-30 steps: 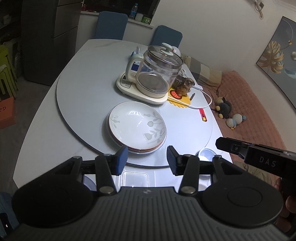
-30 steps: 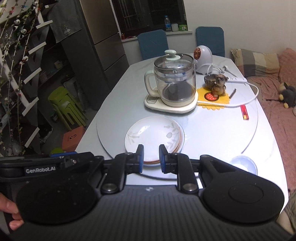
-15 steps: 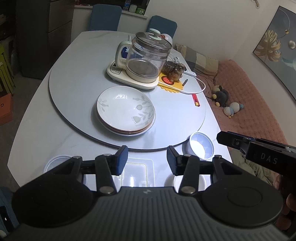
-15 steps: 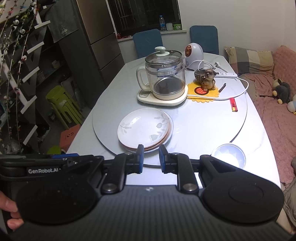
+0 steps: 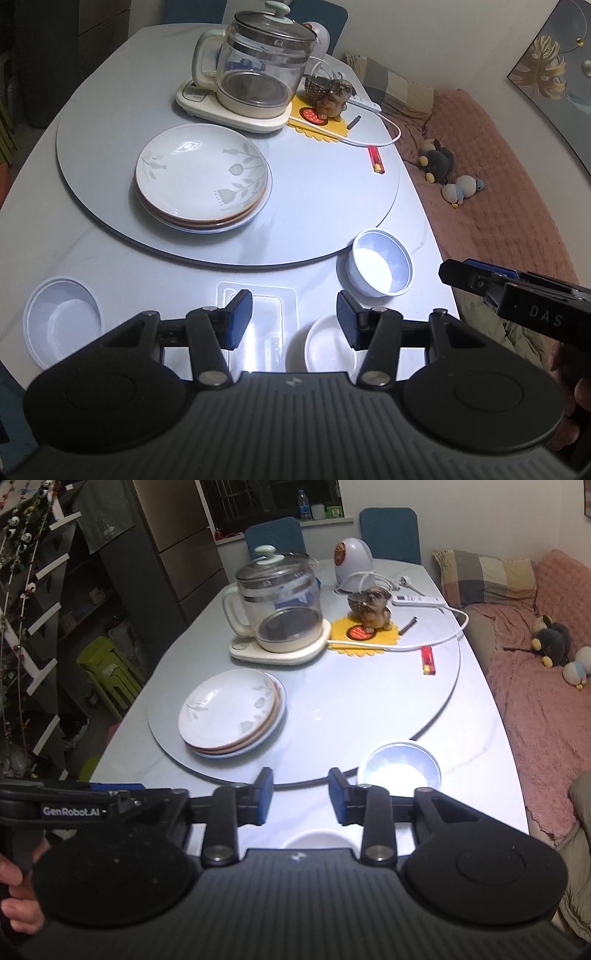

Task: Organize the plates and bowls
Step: 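Move both tools toward the white bowl at the table edge, then close both tools on the rim of the white bowl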

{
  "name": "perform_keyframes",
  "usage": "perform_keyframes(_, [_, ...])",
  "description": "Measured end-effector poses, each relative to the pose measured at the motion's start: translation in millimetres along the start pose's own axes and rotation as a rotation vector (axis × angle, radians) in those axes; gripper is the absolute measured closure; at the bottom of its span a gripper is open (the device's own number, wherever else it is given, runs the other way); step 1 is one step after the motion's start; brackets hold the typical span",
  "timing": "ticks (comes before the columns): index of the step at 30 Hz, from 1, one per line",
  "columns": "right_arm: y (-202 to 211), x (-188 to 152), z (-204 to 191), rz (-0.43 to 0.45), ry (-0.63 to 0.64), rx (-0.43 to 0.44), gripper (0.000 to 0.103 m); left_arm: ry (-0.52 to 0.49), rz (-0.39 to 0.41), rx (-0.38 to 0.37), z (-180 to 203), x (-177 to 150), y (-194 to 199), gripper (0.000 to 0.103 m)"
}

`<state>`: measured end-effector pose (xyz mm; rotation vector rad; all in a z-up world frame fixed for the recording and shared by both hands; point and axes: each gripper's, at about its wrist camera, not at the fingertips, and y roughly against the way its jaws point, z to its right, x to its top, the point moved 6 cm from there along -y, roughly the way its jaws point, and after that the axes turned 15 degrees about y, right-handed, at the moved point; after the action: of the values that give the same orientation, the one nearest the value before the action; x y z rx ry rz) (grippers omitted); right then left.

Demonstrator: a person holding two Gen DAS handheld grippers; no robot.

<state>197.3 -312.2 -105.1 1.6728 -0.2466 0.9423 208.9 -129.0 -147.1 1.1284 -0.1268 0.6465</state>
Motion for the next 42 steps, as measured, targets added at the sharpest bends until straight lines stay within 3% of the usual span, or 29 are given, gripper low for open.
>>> perform_keyframes(11, [-40,-38,39,-0.117,-0.04,0.066,0.062,0.058,-0.097,0.046,8,-24,-62,0.047])
perform_keyframes(20, [-69,-48,78,-0.171,-0.067,0.03,0.062,0.076,-0.141,0.053,24,-18,-100,0.047])
perform_keyframes(29, [-98,-51,125,-0.189,-0.111,-0.047,0.063,0.085,-0.177,0.004,51,-5,-149,0.047])
perform_keyframes(38, [-134,-56,155,-0.238,-0.159,-0.043,0.064,0.062,-0.225,-0.029,74,2,-204,0.048])
perform_keyframes(42, [-150,-59,164,-0.251,-0.164,-0.057,0.065,0.044,-0.228,-0.008,80,3,-226,0.054])
